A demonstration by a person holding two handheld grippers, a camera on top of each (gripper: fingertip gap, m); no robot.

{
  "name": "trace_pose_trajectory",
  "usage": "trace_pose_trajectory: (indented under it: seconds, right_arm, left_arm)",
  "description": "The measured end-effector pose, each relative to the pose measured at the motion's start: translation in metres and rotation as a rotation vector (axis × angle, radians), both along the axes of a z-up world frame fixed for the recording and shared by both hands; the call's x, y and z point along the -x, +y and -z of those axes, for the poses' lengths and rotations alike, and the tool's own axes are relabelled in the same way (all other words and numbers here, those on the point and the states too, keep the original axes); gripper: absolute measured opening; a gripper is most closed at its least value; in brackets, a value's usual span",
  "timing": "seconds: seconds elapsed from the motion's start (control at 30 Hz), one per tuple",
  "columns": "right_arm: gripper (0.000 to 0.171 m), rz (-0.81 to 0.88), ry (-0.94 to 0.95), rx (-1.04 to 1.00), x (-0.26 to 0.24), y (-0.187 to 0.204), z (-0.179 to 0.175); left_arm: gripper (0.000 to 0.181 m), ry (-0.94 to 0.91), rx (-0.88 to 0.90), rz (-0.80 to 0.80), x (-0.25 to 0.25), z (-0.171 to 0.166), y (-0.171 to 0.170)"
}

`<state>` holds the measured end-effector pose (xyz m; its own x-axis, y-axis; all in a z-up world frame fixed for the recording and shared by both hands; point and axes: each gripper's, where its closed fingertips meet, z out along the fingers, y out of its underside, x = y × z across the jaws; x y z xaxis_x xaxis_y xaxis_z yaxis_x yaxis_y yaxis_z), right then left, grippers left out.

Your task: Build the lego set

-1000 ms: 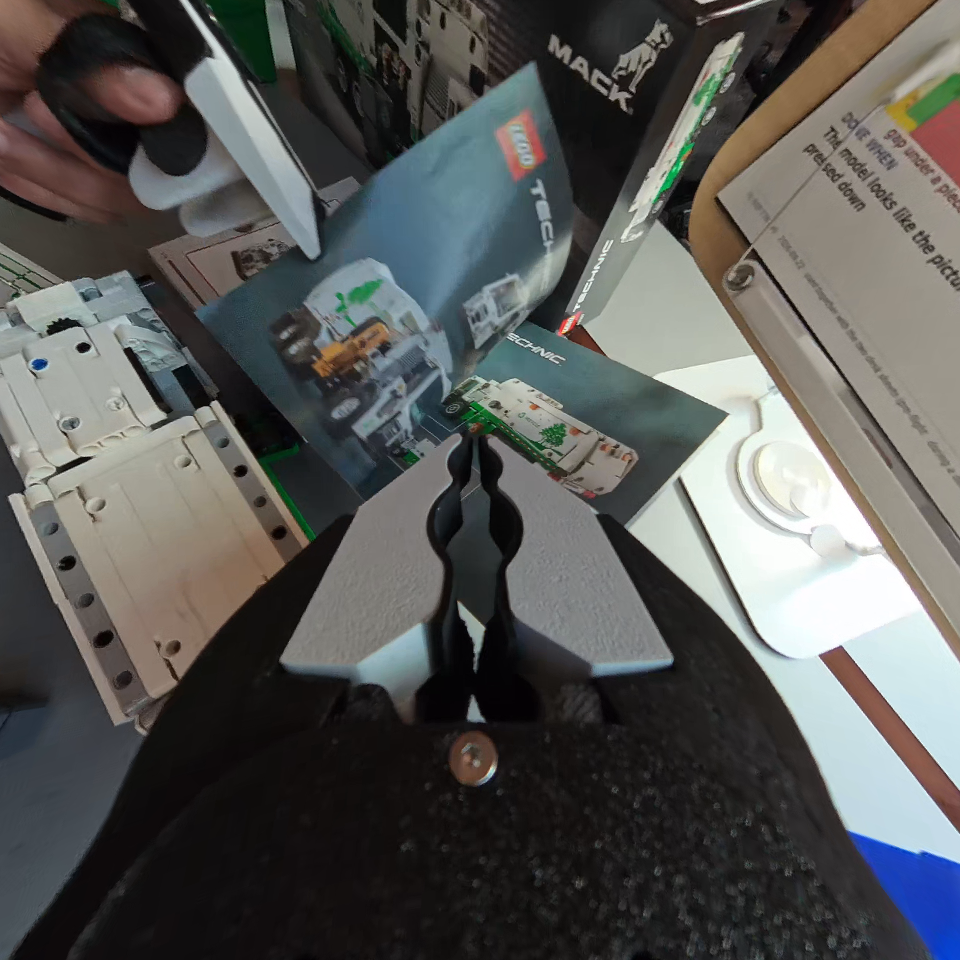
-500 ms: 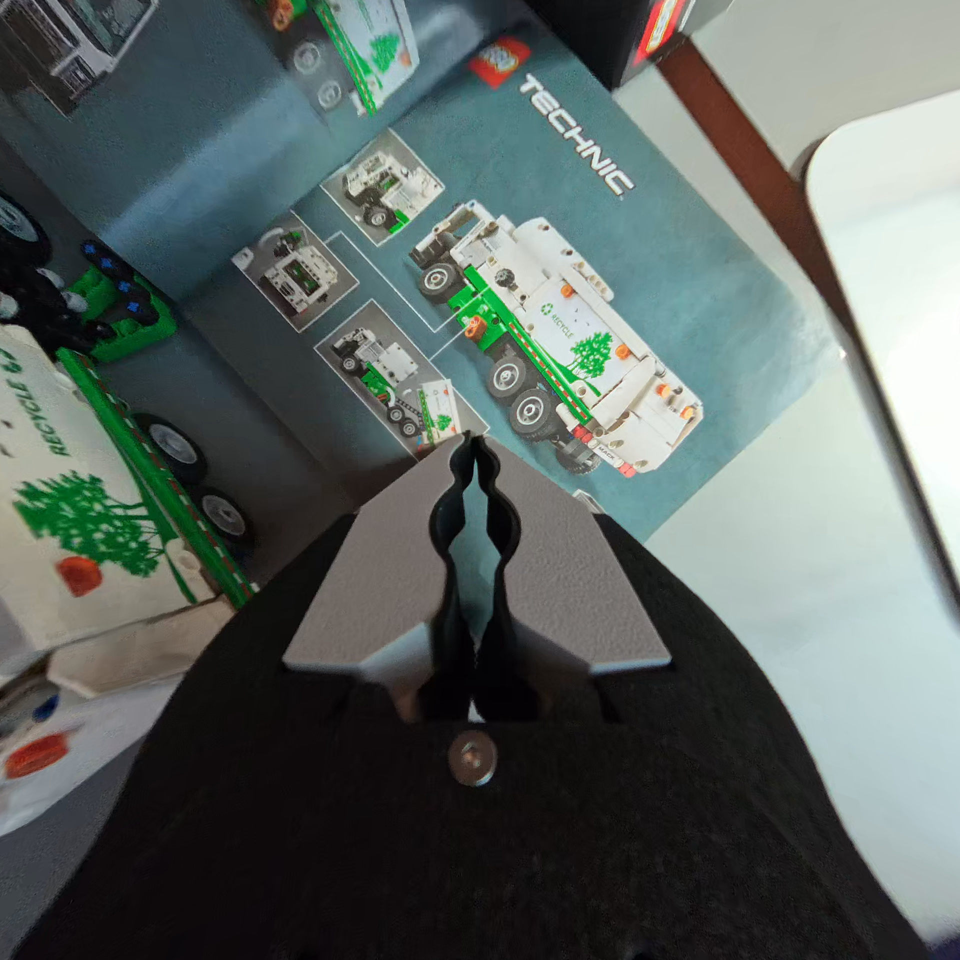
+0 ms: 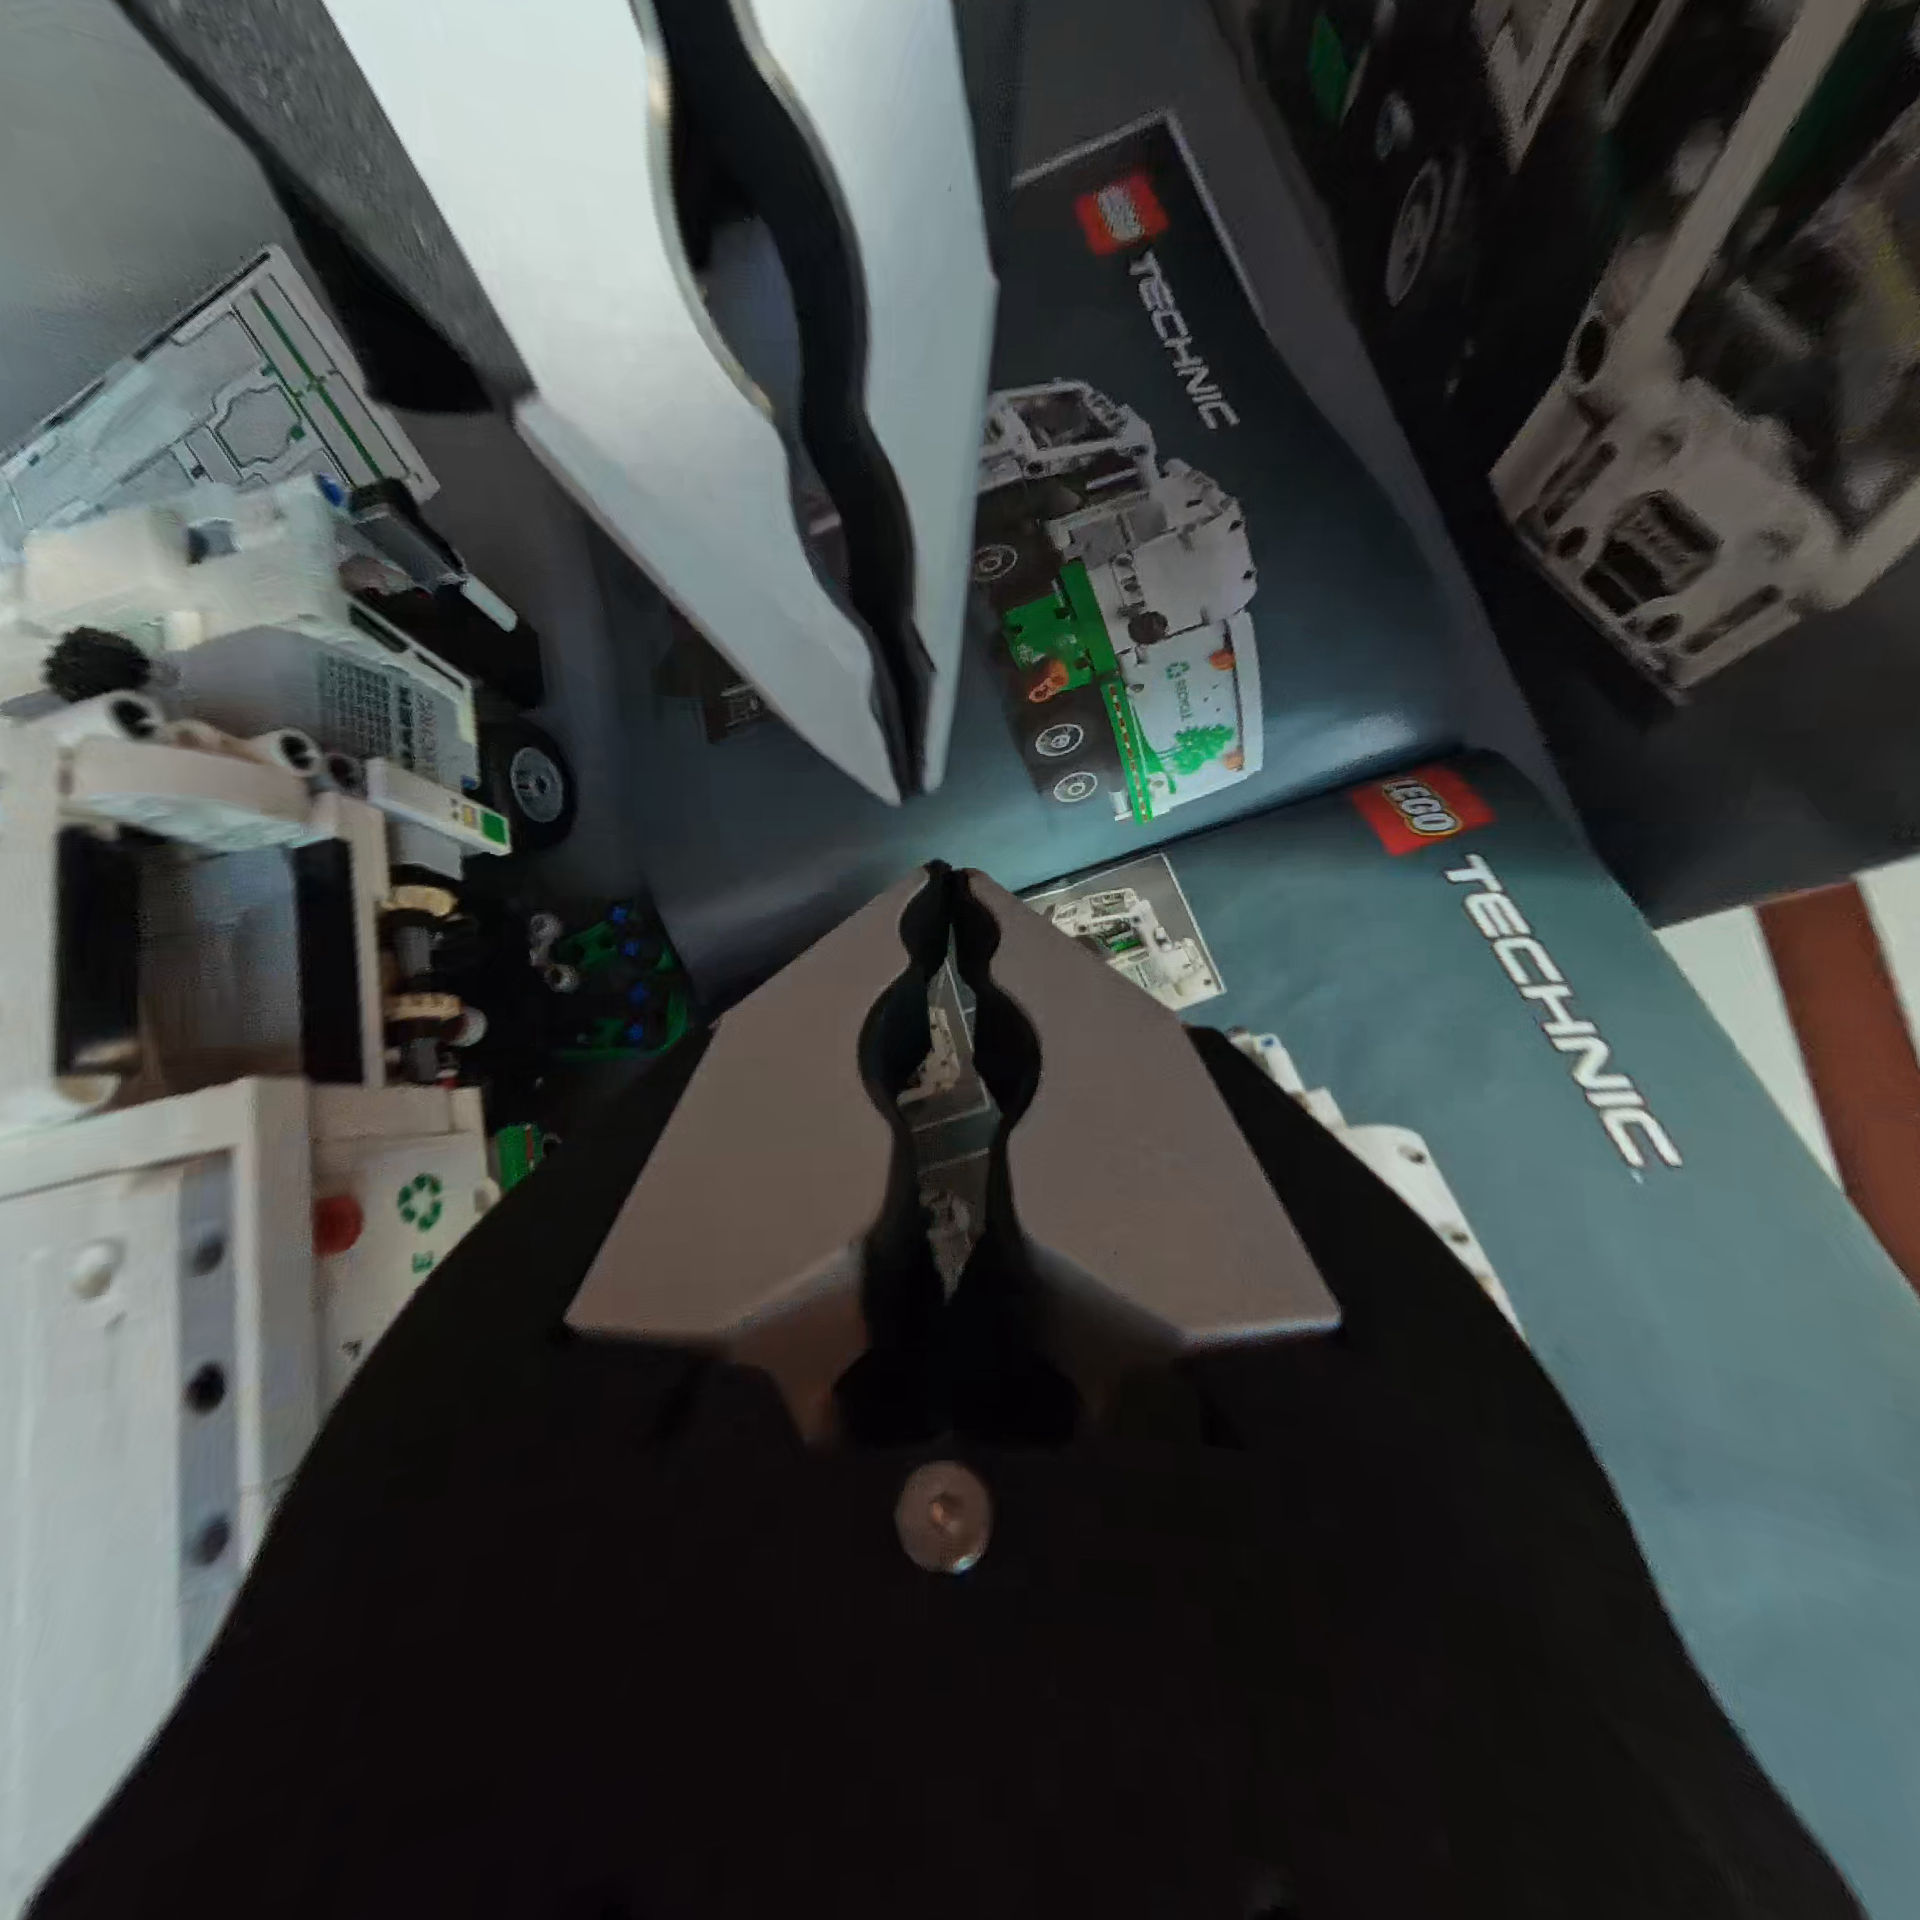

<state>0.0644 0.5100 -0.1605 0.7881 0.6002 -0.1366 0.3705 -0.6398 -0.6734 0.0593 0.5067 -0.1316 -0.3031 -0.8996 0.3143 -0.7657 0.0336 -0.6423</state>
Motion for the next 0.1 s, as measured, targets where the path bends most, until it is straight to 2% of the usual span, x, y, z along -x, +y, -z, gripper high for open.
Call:
trace_pose_trajectory:
  seconds: [0.03, 0.1]
  right_arm:
    - [0.000, -0.003, 0.012, 0.055, 0.003, 0.003, 0.010]
    - [0.000, 0.003, 0.003, 0.089, 0.001, 0.005, 0.025]
  left_arm:
    - [0.000, 0.024, 0.021, 0.015, -0.008, 0.011, -0.001]
    - [0.000, 0.075, 0.026, 0.040, -0.011, 0.034, 0.002]
